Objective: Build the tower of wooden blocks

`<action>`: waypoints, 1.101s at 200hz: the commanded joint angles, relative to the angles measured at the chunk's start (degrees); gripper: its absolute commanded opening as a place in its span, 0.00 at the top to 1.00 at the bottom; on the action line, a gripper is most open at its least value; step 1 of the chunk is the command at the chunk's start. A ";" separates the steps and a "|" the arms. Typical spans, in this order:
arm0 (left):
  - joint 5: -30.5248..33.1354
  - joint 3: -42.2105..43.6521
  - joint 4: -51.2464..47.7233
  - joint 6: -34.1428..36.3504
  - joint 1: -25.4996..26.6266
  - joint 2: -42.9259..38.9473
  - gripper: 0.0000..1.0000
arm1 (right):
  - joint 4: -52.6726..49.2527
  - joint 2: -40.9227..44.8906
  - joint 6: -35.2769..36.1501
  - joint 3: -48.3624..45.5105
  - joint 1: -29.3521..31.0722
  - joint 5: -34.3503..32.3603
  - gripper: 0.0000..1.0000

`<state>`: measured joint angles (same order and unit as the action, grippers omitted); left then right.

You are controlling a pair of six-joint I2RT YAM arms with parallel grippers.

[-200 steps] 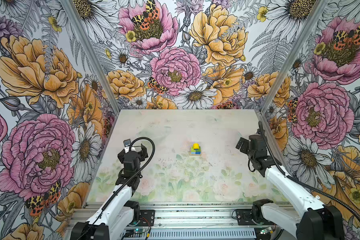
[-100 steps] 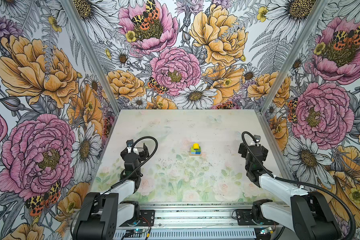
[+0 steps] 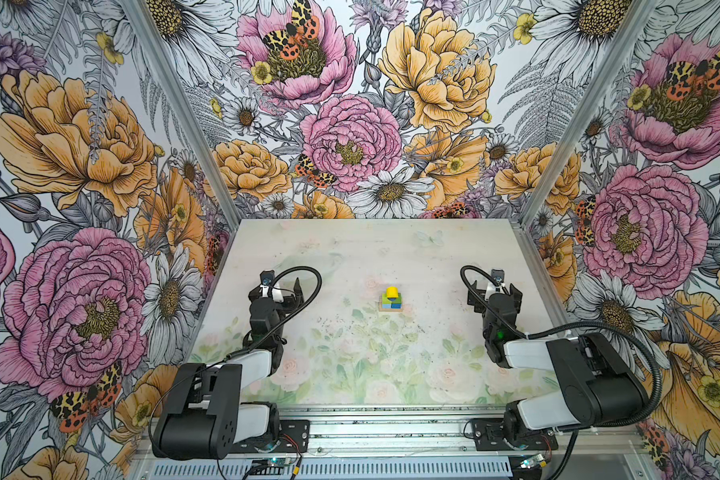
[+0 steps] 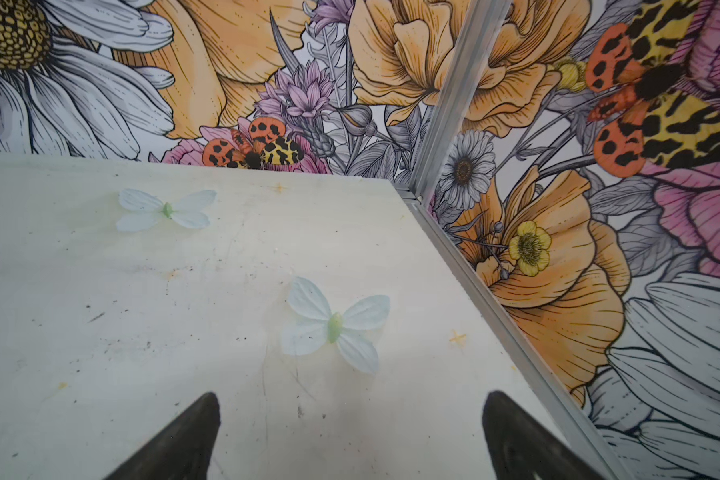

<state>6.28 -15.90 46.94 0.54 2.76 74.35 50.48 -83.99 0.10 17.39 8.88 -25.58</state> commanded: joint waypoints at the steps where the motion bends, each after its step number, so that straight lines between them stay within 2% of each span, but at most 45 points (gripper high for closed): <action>1: -2.83 -0.79 1.10 2.04 -0.35 0.15 0.01 | 7.44 0.00 1.26 -0.39 -0.72 3.68 0.00; 15: -2.77 1.01 7.66 3.21 -0.54 2.10 0.01 | 7.20 0.26 0.69 -0.60 -1.28 4.83 0.00; 56: -4.18 3.78 28.84 3.48 -1.18 17.04 0.01 | 10.63 -0.11 0.25 -2.55 -2.82 9.50 0.00; 86: -4.61 2.53 24.69 3.66 -1.29 15.95 0.01 | 13.02 -1.28 0.30 -3.52 -4.34 15.03 0.00; 104: -3.94 0.32 18.75 3.41 -1.38 14.86 0.01 | 15.19 -4.41 0.32 -3.25 -5.80 19.02 0.00; 110: -3.46 -0.69 16.65 3.19 -1.36 14.80 0.01 | 15.36 -4.73 0.50 -2.77 -5.81 18.99 0.00; 119: -0.98 -2.76 12.34 2.20 -1.36 14.61 0.01 | 9.71 -2.98 -0.22 -1.47 -6.11 19.11 0.00; 131: 1.06 -5.68 6.85 0.98 -1.75 14.60 0.01 | 10.44 -4.31 -0.84 -0.26 -6.52 18.15 0.00; 148: 0.26 -5.70 7.06 -0.54 -3.18 14.60 0.01 | 2.82 -4.56 -3.52 3.82 -6.73 12.59 0.00; 157: 0.40 -5.72 7.02 -0.54 -3.13 14.55 0.01 | -0.43 -3.84 -5.02 4.75 -8.16 14.05 0.00; 220: 0.22 -5.72 6.98 -0.68 -3.22 14.60 0.01 | -0.23 -4.02 -5.99 4.68 -9.20 14.31 0.00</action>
<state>5.78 -21.43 54.04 0.75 -0.14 89.73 50.72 -87.83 -4.71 21.61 -0.40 -10.85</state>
